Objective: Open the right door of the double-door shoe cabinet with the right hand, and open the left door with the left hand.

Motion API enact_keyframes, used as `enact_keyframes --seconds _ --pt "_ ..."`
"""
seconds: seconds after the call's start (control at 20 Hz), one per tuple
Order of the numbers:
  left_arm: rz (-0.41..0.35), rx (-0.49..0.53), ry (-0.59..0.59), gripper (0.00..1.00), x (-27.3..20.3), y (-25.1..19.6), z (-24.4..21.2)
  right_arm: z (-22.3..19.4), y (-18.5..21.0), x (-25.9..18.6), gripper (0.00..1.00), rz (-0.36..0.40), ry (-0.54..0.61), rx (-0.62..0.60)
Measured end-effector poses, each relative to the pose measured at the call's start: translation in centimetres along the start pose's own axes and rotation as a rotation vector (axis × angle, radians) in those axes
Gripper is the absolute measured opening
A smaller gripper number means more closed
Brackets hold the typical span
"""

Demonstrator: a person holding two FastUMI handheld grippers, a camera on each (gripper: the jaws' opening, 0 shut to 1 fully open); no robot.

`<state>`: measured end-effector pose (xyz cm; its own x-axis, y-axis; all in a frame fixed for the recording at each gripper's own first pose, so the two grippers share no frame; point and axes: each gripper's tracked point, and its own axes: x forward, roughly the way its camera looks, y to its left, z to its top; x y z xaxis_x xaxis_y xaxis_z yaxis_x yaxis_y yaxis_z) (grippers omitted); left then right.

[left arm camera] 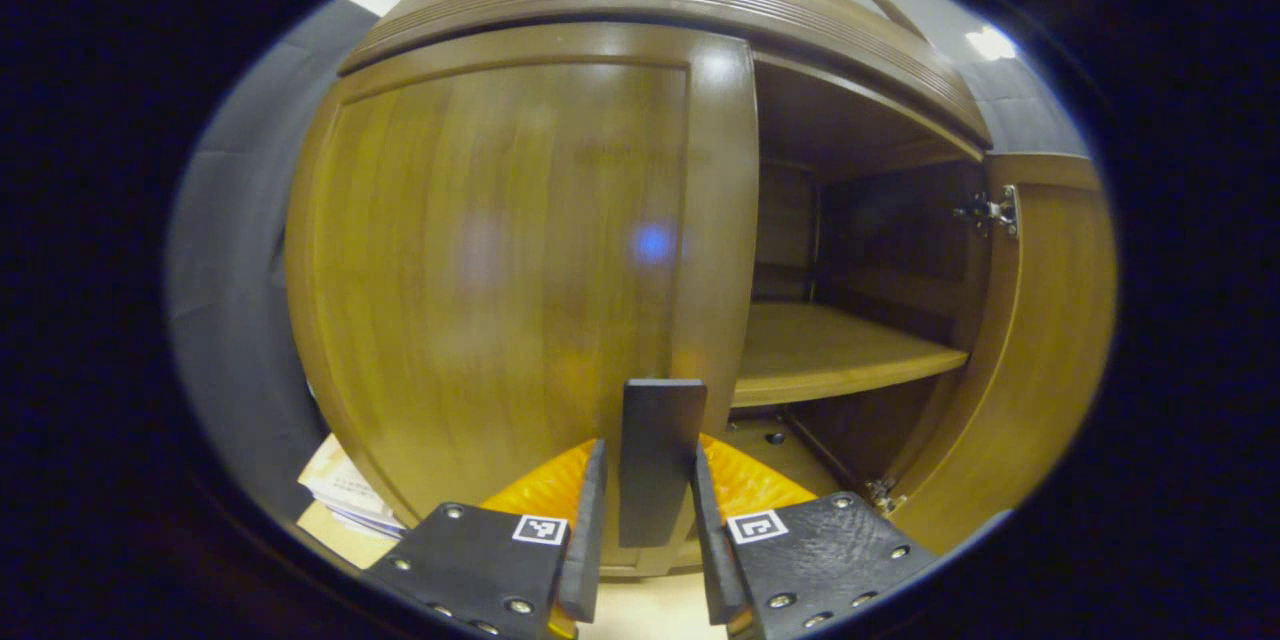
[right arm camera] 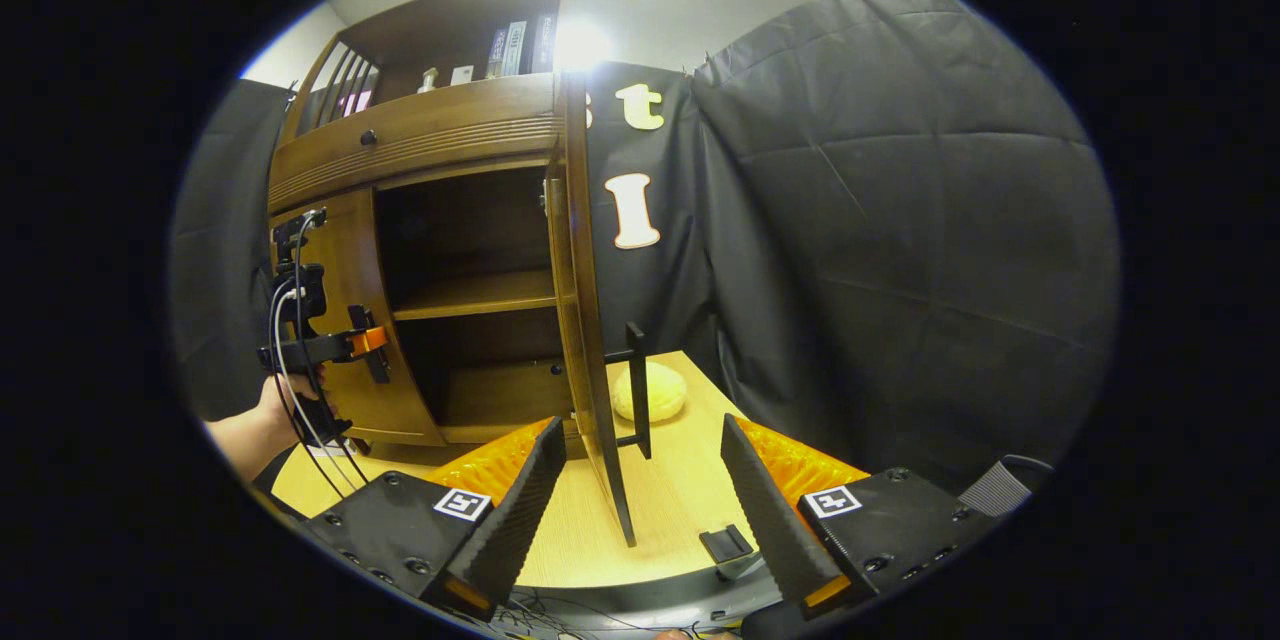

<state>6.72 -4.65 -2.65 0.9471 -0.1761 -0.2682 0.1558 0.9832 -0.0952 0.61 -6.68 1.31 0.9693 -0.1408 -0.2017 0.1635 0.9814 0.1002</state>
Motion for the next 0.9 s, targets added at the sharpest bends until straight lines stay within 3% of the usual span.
enact_keyframes --seconds 0.35,0.9 --pt "0.02 0.022 -0.053 0.18 1.0 0.7 0.0 -0.6 0.4 -1.1 0.93 -0.024 0.003 0.011" --pt "-0.057 0.025 -0.064 0.18 -0.6 0.0 -0.1 -1.3 2.3 -2.3 0.93 -0.007 -0.012 0.039"
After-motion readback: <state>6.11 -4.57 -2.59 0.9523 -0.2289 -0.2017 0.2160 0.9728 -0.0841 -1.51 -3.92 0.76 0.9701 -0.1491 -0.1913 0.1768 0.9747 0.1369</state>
